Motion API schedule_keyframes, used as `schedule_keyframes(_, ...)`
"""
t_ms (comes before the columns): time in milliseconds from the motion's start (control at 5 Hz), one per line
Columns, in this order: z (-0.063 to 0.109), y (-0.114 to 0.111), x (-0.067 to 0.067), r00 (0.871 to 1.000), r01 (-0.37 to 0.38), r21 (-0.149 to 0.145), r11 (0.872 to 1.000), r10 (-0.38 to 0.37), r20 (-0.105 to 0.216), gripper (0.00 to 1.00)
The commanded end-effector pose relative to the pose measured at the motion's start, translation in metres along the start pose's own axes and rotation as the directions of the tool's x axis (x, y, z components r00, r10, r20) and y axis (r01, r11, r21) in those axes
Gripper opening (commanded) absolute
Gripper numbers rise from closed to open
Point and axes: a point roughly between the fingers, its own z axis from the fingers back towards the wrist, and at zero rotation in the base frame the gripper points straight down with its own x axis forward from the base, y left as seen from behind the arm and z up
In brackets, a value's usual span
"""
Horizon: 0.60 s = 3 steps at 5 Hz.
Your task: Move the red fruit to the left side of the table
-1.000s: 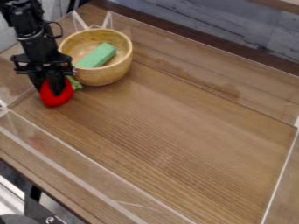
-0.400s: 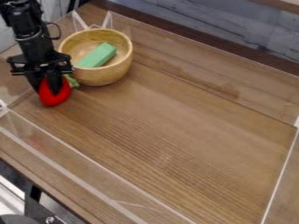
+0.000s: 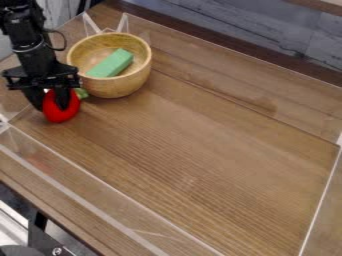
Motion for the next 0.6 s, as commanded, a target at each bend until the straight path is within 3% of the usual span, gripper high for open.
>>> schedule_keyframes(0, 0.002, 0.002, -0.016, 0.999, -0.004, 0.007, 1.0, 0.004, -0.043, 1.0)
schedule_keyframes(200, 0.022, -0.008, -0.019, 0.999, 0.013, -0.016, 1.0, -0.013, -0.032, 1.0)
schedule_keyframes(400, 0.036, -0.028, -0.013, 1.0, 0.02, -0.049, 0.999, -0.021, -0.009, 1.0)
